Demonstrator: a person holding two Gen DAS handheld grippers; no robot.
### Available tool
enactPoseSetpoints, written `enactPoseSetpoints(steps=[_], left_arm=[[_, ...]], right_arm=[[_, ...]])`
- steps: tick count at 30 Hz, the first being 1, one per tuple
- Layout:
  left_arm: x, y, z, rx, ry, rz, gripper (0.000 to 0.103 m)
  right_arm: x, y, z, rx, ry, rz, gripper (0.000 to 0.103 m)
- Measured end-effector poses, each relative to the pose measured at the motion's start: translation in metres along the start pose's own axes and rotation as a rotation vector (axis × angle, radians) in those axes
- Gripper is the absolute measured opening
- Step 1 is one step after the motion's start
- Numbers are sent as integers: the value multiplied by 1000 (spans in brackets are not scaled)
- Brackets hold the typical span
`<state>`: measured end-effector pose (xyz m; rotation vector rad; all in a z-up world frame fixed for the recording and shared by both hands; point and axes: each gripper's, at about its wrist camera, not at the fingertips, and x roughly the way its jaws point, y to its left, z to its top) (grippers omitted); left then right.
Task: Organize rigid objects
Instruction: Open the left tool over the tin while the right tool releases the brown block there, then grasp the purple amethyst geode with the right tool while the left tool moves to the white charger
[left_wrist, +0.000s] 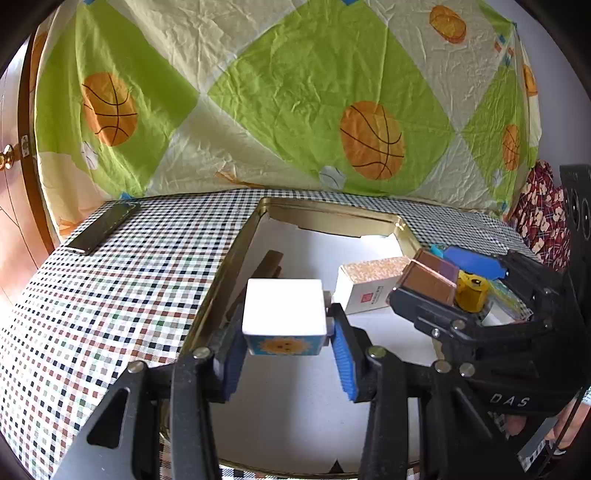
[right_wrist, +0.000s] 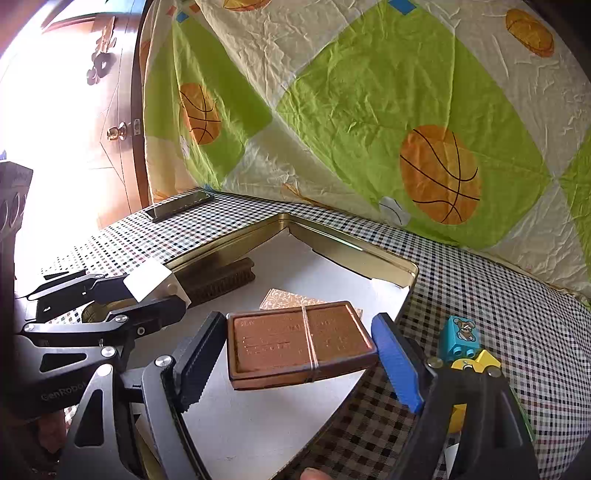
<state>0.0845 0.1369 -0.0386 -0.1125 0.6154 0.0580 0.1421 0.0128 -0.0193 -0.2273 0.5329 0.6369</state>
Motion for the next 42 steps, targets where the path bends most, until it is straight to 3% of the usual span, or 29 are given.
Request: enactPoseSetpoints(steps=[4, 7, 9, 11, 15, 19, 26, 31, 40, 42], left_arm=[[8, 0, 2, 20, 19, 52, 46], [6, 1, -1, 16, 7, 63, 61], [-3, -1, -5, 5, -28, 60, 76], [-16, -8, -9, 7, -76, 72, 77], [-42, -32, -20, 4, -172, 36, 100], [-55, -69, -28, 38, -209, -36, 100], [-38, -132, -35, 135, -146, -121, 102], [-27, -154, -38, 170, -95, -133, 102], [-16, -170, -35, 198, -44, -164, 102], [-14, -174, -36, 207, -38, -174, 102]], right_arm=[[11, -3, -1, 20, 21, 6, 83], [6, -8, -5, 37, 17, 7, 83], [-7, -13, -11, 34, 2, -16, 83], [-27, -21, -21, 29, -23, -47, 83], [-68, -49, -49, 48, -63, -100, 83], [-106, -88, -76, 110, -85, -176, 84], [-119, -132, -109, 135, 8, -248, 86], [-109, -138, -117, 159, 74, -172, 86], [-85, -142, -119, 162, 189, -111, 85], [-81, -145, -121, 168, 209, -76, 70]])
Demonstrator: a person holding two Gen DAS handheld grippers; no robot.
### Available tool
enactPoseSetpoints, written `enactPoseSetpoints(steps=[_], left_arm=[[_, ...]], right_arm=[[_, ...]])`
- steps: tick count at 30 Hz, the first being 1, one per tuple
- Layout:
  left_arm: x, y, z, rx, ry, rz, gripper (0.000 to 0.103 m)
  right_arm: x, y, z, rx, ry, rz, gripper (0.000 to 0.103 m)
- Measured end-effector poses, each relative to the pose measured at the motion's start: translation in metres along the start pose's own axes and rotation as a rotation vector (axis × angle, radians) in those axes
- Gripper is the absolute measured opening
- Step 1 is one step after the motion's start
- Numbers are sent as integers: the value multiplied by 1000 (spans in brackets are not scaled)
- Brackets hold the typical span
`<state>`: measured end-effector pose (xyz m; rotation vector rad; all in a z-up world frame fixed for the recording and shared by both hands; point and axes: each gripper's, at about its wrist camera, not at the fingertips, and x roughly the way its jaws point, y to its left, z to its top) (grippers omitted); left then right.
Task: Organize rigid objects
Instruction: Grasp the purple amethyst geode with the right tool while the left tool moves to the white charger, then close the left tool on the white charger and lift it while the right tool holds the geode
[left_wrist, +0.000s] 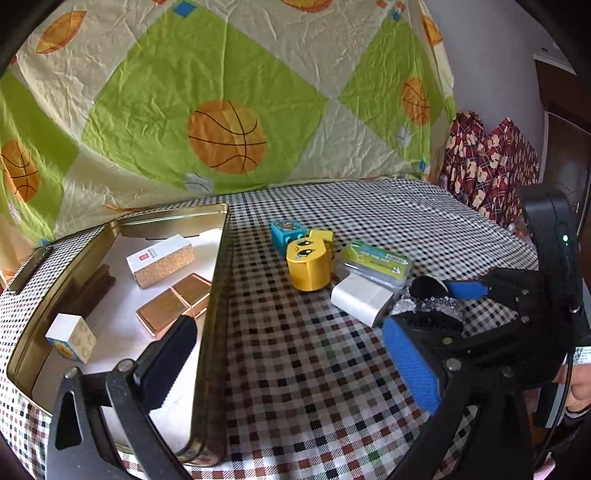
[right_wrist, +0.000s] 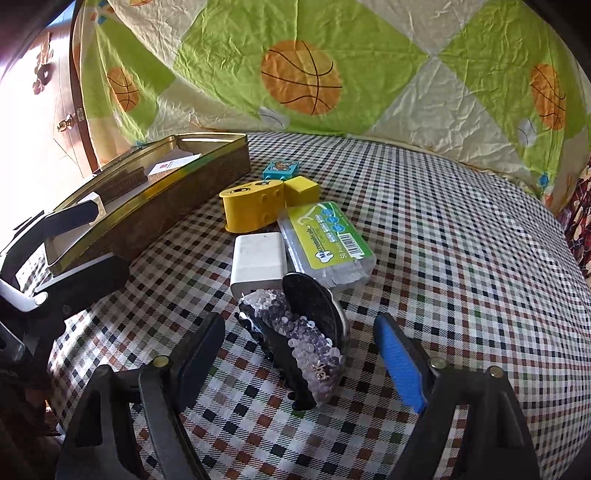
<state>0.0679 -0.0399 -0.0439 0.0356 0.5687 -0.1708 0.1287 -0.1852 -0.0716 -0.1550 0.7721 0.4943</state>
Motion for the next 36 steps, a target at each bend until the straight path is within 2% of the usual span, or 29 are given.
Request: enactPoseSetpoints(steps=[1, 2, 4, 7, 11, 17, 21, 24, 29, 32, 34, 36], left_arm=[[1, -2, 0, 4, 2, -4, 102], [2, -3, 1, 10, 3, -5, 102], [3, -5, 1, 16, 5, -8, 102], [5, -9, 2, 24, 6, -17, 102], [14, -20, 5, 46, 37, -54, 99], [36, -39, 11, 59, 139, -134, 82], [47, -46, 16, 41, 183, -169, 82], [52, -53, 23, 73, 171, -133, 82], [72, -56, 26, 87, 235, -147, 81], [79, -56, 29, 91, 250, -146, 74], [85, -56, 29, 96, 276, -154, 72], [90, -55, 28, 91, 305, -169, 61]], right_arm=[[2, 0, -1, 0, 7, 5, 58], [1, 0, -2, -1, 4, 9, 52], [-2, 3, -4, -19, -16, 7, 51], [-10, 5, -8, -23, -58, -26, 50], [-17, -10, -4, 41, -99, -61, 50], [-20, -34, 4, 129, -117, -128, 50], [-23, -44, 8, 167, -145, -142, 50], [-26, -46, 12, 183, -172, -155, 50], [-28, -47, 19, 184, -214, -186, 50], [-26, -46, 26, 181, -224, -198, 50], [-23, -45, 30, 179, -224, -198, 50], [-23, -44, 32, 172, -236, -215, 50]])
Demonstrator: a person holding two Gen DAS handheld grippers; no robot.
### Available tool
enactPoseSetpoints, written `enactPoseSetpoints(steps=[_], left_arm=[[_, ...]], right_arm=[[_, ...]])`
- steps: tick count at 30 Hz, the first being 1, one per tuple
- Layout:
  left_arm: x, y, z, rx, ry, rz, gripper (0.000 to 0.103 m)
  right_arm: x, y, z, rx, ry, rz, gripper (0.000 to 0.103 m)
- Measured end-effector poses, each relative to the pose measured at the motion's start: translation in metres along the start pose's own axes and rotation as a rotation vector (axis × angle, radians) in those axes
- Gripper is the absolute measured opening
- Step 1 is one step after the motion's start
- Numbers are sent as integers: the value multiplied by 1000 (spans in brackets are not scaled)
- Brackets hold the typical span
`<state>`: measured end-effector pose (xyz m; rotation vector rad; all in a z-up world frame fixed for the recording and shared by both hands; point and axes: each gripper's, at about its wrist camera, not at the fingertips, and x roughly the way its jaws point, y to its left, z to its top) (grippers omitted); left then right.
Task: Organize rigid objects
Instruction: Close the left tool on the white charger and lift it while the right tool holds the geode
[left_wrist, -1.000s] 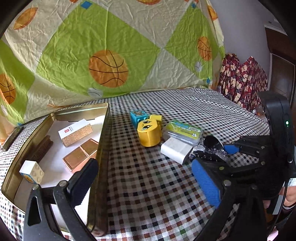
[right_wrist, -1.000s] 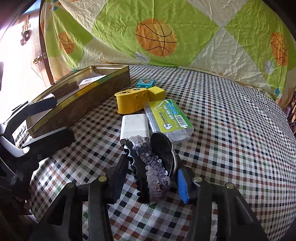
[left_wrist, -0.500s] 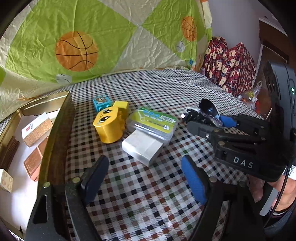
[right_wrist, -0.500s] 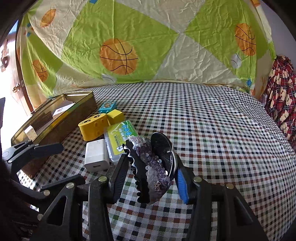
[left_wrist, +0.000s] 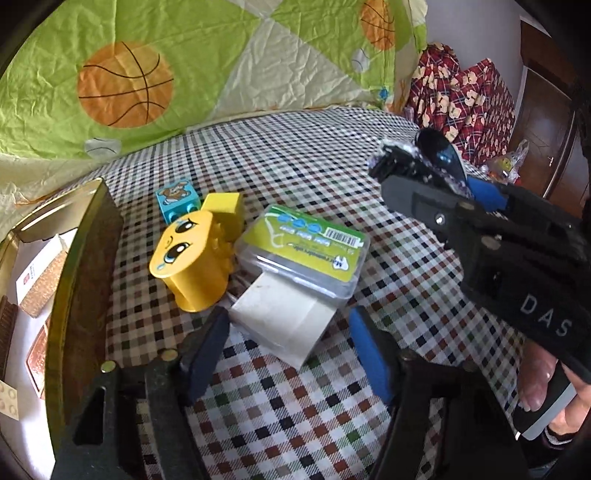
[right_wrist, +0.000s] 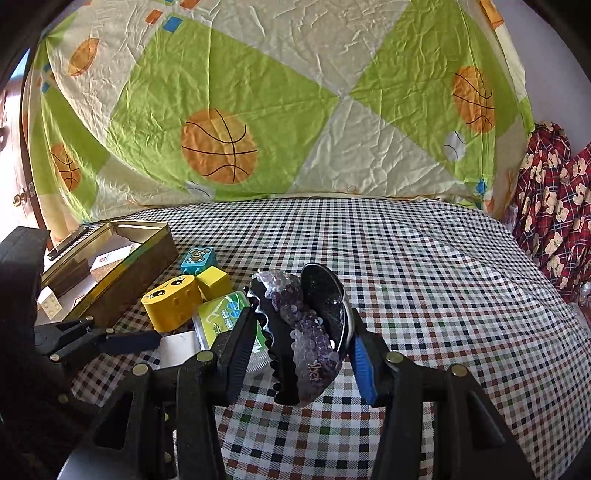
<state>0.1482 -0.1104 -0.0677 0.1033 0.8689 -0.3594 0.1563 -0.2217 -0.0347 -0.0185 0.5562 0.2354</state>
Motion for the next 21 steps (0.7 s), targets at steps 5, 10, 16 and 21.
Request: enactPoseSetpoints(steps=[5, 10, 16, 21], left_arm=[[0, 2, -1, -12, 6, -19, 52], [-4, 4, -3, -16, -24, -19, 50], [-11, 4, -3, -9, -58, -5, 49], [-19, 5, -4, -20, -103, 13, 49]], right_arm=[[1, 0, 1, 11, -25, -11, 51], [-2, 2, 1, 6, -51, -27, 50], [-6, 1, 1, 10, -72, -33, 50], [-8, 1, 0, 12, -88, -31, 51]])
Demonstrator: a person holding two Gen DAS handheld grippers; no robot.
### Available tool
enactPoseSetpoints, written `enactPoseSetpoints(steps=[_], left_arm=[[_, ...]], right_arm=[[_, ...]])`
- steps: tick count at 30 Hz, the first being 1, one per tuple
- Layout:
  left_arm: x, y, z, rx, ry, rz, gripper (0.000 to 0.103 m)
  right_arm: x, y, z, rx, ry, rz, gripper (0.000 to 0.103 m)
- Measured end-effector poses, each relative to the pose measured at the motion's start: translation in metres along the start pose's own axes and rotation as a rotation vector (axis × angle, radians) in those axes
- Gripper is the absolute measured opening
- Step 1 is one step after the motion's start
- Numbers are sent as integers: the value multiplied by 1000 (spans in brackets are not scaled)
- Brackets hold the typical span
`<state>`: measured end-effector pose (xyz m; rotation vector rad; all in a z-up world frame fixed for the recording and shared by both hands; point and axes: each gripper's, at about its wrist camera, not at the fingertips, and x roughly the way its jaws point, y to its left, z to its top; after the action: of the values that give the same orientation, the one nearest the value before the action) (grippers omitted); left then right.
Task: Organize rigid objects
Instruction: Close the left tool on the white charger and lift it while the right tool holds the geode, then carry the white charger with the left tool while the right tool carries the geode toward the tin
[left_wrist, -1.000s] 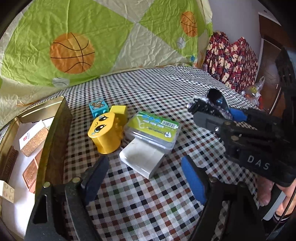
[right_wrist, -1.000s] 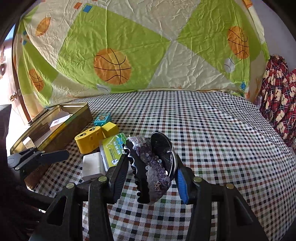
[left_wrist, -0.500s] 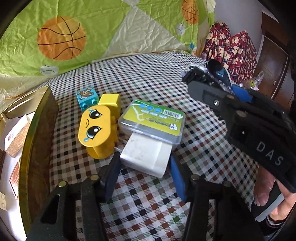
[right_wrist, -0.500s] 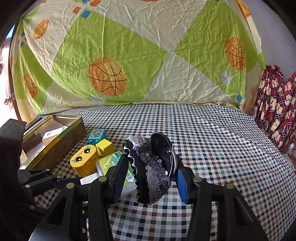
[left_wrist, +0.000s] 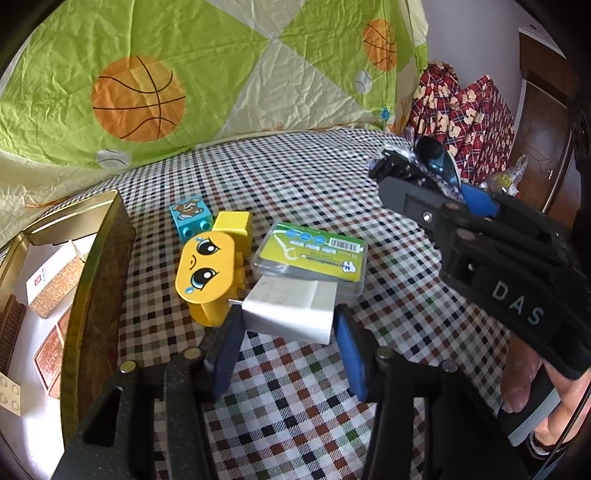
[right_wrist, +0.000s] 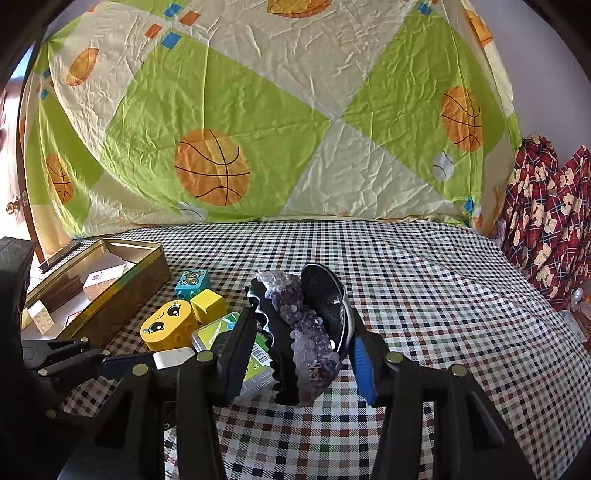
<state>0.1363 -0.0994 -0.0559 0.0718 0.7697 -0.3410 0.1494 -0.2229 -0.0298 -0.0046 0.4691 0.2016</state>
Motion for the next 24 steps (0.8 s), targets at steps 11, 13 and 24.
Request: enactPoseSetpoints(steps=[11, 13, 24], left_arm=[[-28, 4, -1, -23, -166, 63, 49], [-33, 4, -2, -24, -198, 79, 49], [-50, 3, -4, -34, -314, 144, 49]], right_arm=[[-12, -3, -1, 19, -66, 13, 50], [-14, -2, 0, 17, -75, 12, 50], [-22, -3, -1, 20, -121, 10, 51]])
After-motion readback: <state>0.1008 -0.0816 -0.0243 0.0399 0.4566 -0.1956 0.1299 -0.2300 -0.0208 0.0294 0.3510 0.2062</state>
